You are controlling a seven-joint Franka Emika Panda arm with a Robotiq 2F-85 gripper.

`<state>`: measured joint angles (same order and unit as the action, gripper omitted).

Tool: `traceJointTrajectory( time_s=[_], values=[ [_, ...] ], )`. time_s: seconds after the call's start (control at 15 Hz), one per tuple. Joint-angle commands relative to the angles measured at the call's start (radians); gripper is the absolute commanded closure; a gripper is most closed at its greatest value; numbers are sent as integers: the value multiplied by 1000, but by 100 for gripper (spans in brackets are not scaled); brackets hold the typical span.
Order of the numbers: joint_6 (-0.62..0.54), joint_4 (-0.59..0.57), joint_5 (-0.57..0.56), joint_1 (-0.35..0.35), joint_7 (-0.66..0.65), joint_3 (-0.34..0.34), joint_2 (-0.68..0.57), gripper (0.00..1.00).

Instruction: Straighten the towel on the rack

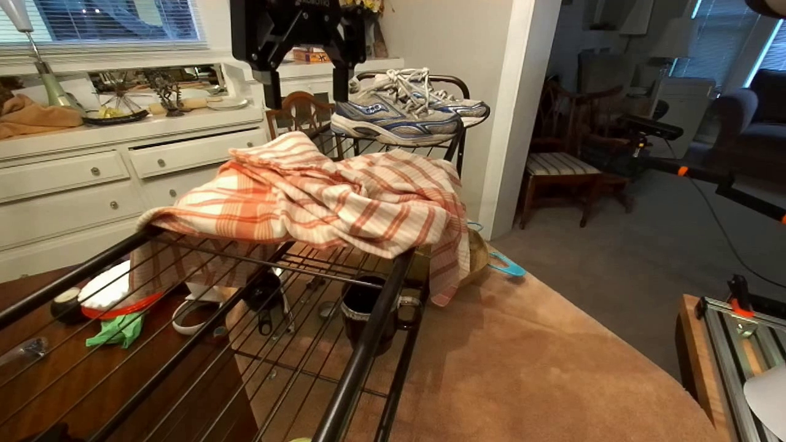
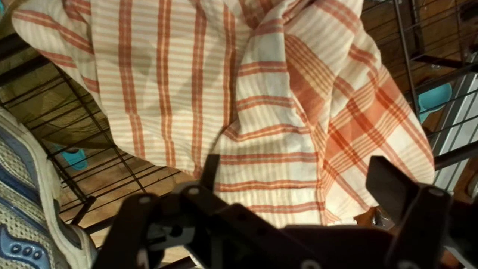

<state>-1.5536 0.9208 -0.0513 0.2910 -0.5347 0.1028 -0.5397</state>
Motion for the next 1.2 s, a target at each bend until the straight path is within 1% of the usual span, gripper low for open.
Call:
traceJointTrajectory(
  time_s=[0.0, 0.07, 0.13, 0.2, 0.4, 0.6, 0.8, 1.07, 1.13],
  values=[
    [4, -9, 0, 2, -3, -1, -7, 0],
    [6, -15, 0, 3, -4, -3, -11, 0],
    [-17, 45, -12, -3, -14, -13, 20, 0],
    [-31, 70, -51, 9, -17, -26, 26, 0],
    [-73, 91, -95, 27, -17, -24, 6, 0],
    [-130, 124, -109, 40, -17, -12, -2, 0],
    [-220, 156, -144, 66, -18, -18, 1, 0],
    [-281, 192, -211, 92, -13, -27, 4, 0],
    [-285, 199, -229, 97, -14, -28, 5, 6]
  ],
)
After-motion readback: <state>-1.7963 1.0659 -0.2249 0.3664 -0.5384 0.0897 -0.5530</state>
